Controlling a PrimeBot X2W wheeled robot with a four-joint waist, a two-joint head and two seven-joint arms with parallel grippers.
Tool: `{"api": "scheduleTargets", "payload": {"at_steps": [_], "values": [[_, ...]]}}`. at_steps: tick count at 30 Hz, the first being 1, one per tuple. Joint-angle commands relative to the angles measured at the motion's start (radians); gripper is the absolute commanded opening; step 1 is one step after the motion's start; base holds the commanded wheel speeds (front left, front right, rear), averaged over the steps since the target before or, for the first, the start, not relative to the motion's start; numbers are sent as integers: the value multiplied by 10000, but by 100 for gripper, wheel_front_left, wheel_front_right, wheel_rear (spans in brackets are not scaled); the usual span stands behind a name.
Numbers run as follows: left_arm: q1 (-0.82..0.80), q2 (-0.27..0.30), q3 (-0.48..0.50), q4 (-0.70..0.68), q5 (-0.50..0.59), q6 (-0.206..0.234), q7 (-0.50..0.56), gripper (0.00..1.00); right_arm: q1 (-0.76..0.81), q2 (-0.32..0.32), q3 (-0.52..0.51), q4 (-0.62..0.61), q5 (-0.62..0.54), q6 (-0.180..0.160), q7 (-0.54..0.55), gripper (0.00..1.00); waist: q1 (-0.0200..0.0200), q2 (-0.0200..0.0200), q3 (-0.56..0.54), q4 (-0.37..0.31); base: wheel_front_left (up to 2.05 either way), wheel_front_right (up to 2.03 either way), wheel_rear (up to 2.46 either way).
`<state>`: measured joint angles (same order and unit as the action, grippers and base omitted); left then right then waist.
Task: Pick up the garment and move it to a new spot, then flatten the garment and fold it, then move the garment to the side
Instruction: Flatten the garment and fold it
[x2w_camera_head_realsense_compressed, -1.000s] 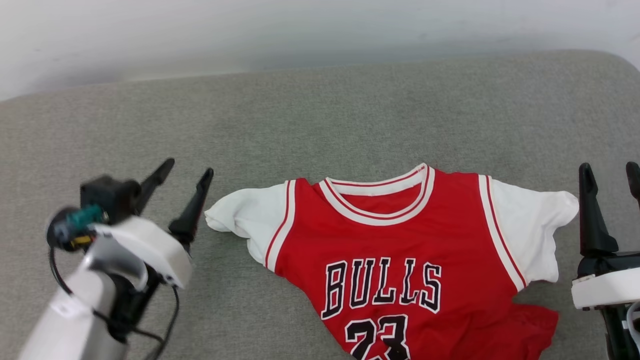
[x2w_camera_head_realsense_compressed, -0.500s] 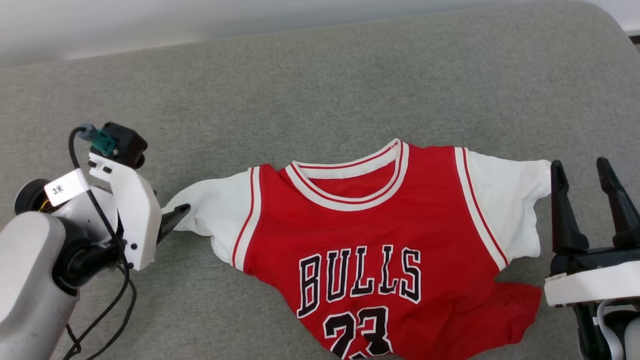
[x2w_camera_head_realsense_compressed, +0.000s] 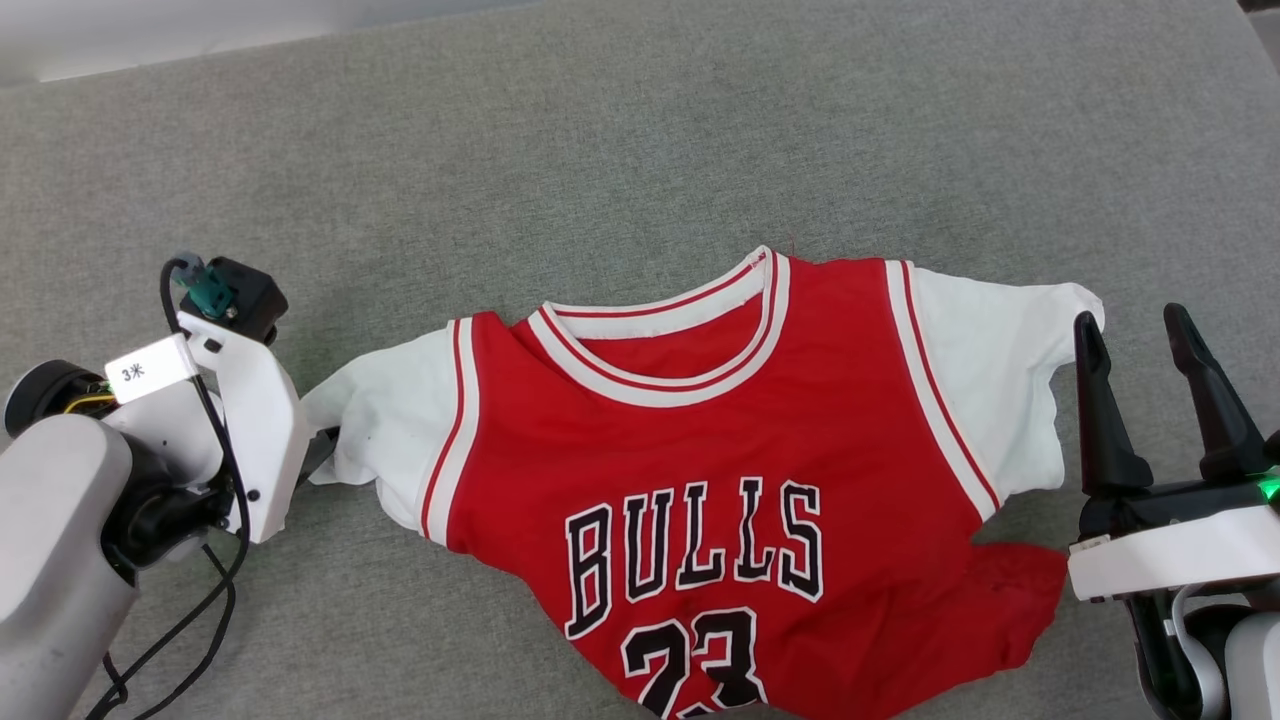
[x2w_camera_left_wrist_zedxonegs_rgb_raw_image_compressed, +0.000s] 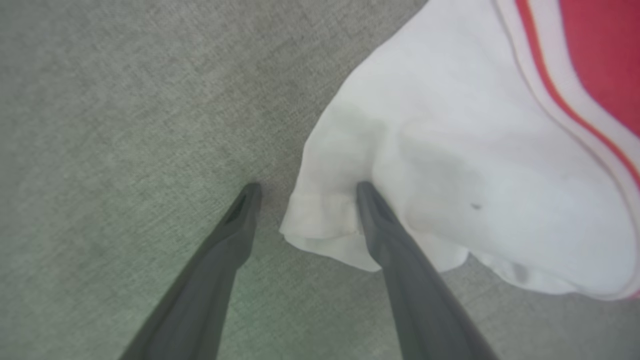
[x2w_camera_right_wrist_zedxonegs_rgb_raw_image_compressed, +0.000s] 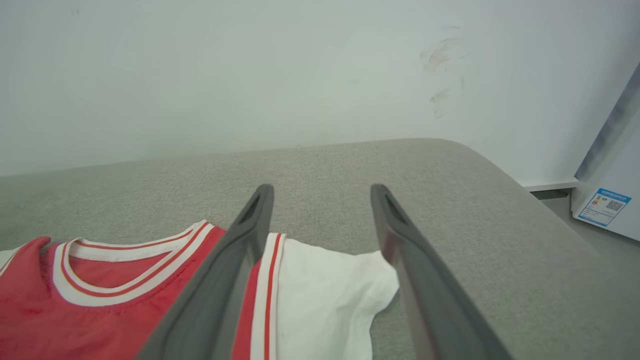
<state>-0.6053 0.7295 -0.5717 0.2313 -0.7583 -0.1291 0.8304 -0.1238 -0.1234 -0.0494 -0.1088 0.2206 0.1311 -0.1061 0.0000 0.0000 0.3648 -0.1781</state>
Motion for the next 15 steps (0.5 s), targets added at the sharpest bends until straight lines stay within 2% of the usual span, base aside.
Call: {"api": "scheduleTargets", "payload": {"at_steps": [1, 2, 6, 12, 14, 15], "values": [[615, -89, -639, 333, -268, -24, 472, 32, -160, -49, -2, 64, 83, -5, -75, 100, 0, 0, 17, -13, 0, 0, 0], [696, -76, -785, 330, -417, -25, 542, 0, -168, -56, -11, 98, 76, -5, -94, 100, 0, 0, 10, -9, 0, 0, 0], [627, -21, -752, 425, -470, -15, -84, 0, -147, -133, 24, 250, 11, -5, -87, 100, 0, 0, -133, 92, 0, 0, 0], [79, -107, 57, 524, -3, 224, -2332, 0, -72, -577, 73, 403, 24, -5, 449, 100, 0, 0, -622, 400, 0, 0, 0], [-21, -145, 229, 427, 160, 340, -2931, 0, 44, -910, 214, 443, 92, -5, 914, 100, 0, 0, -824, 576, 0, 0, 0], [97, -135, 500, -54, 176, 515, -3565, 0, 85, -1721, 326, 370, 300, -7, 2237, 100, 0, 0, -1144, 929, 0, 0, 0]]}}
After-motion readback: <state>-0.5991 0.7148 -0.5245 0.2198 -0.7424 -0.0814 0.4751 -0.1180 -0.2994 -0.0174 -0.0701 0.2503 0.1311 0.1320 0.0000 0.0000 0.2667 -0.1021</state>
